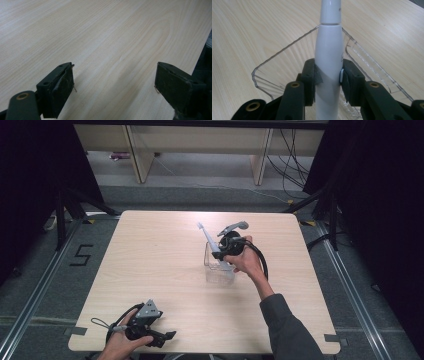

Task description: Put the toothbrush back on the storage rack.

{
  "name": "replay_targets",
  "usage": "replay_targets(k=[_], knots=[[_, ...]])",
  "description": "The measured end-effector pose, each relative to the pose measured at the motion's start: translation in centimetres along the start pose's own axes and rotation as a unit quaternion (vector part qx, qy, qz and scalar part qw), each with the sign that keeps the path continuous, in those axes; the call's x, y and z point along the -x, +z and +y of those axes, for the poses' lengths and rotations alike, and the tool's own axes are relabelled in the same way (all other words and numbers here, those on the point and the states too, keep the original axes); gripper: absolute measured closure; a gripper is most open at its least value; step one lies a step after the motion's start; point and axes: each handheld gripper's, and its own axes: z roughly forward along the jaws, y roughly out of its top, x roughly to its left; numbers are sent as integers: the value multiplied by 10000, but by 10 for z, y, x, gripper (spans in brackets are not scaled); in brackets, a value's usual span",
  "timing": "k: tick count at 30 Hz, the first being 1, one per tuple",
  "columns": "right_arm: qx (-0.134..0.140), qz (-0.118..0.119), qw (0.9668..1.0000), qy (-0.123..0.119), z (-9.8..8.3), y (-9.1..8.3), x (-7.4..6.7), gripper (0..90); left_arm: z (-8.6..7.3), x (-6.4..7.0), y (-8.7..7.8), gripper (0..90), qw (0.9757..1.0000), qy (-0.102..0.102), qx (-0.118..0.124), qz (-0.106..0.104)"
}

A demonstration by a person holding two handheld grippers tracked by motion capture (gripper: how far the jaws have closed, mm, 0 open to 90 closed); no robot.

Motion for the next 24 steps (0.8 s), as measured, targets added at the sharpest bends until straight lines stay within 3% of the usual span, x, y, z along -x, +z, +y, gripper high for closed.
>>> replay_targets(k=[1, 3, 4, 5, 7, 8, 9, 10, 11, 24], knots=[[-158, 4, 9995, 261, -1, -1, -3, 662, 0, 0, 0, 149, 10000, 0, 1, 0], [-127, 3, 9996, 255, -1, 2, -4, 662, 0, 0, 0, 149, 10000, 2, 3, 0], [-144, 26, 9998, 111, -1, 2, -2, 662, 0, 0, 0, 149, 10000, 2, 3, 0], [-277, -16, 9990, 338, -1, 1, -4, 662, 0, 0, 0, 149, 10000, -1, 7, 0], [-306, -54, 9988, 371, -1, 1, -5, 662, 0, 0, 0, 149, 10000, 0, 7, -1], [-162, 60, 9998, 93, -2, 6, 0, 662, 0, -1, 0, 149, 10000, 54, 1, 82], [-135, 47, 9996, 243, -3, 7, -2, 662, 0, 0, 0, 149, 10000, 5, -17, 10], [-135, 47, 9996, 243, -3, 7, -2, 662, 0, 0, 0, 149, 10000, 5, -17, 10], [-291, 16, 9990, 342, -3, 6, -2, 662, 0, 0, 0, 149, 10000, 4, -11, -3], [-192, 50, 9996, 190, -3, 12, 0, 656, 0, 0, 0, 149, 10000, 14, -11, 1]])
